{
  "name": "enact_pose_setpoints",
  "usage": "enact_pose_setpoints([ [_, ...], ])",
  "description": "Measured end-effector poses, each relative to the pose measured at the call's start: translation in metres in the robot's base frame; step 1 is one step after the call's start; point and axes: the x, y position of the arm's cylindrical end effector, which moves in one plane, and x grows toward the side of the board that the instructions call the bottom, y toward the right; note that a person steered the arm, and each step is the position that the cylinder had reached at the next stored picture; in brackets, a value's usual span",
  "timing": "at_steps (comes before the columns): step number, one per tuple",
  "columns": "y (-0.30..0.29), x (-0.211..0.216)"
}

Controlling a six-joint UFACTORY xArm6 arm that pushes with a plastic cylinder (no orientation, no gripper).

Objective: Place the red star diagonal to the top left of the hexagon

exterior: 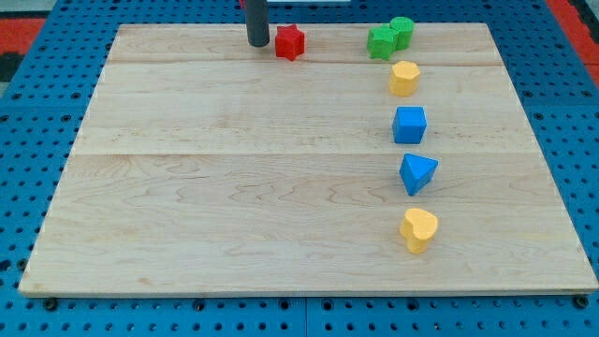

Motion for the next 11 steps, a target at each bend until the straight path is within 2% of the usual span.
enact_pose_setpoints([
  [1, -0.001, 0.044],
  [2, 0.084, 0.045],
  [3, 0.106, -0.001],
  [5, 0.001, -0.013],
  [6, 0.069, 0.002],
  [7, 0.066, 0.058],
  [8, 0.016, 0.067],
  [9, -0.017, 0.029],
  [11, -0.061, 0.032],
])
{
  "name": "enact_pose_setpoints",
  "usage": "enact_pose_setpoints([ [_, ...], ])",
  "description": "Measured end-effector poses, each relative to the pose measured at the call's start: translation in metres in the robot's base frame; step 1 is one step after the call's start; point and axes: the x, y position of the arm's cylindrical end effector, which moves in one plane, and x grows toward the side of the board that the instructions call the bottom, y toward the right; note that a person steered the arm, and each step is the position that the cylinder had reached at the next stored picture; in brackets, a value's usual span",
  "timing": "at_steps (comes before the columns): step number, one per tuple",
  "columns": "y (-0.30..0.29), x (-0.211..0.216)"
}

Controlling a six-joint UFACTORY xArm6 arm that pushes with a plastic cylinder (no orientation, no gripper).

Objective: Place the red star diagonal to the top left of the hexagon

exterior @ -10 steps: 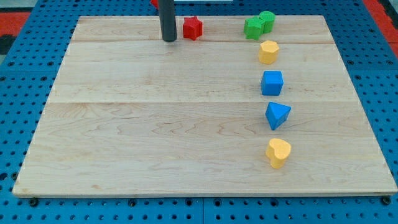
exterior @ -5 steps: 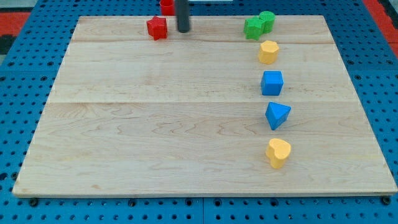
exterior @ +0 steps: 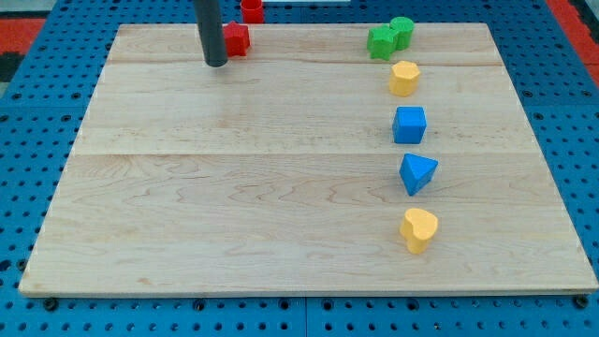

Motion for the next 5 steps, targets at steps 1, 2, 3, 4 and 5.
enact_pose_setpoints([
  [1, 0.018, -0.035],
  [2, 0.045, -0.081],
  [3, 0.056, -0.076],
  [4, 0.076, -0.022],
  [5, 0.113, -0.006],
])
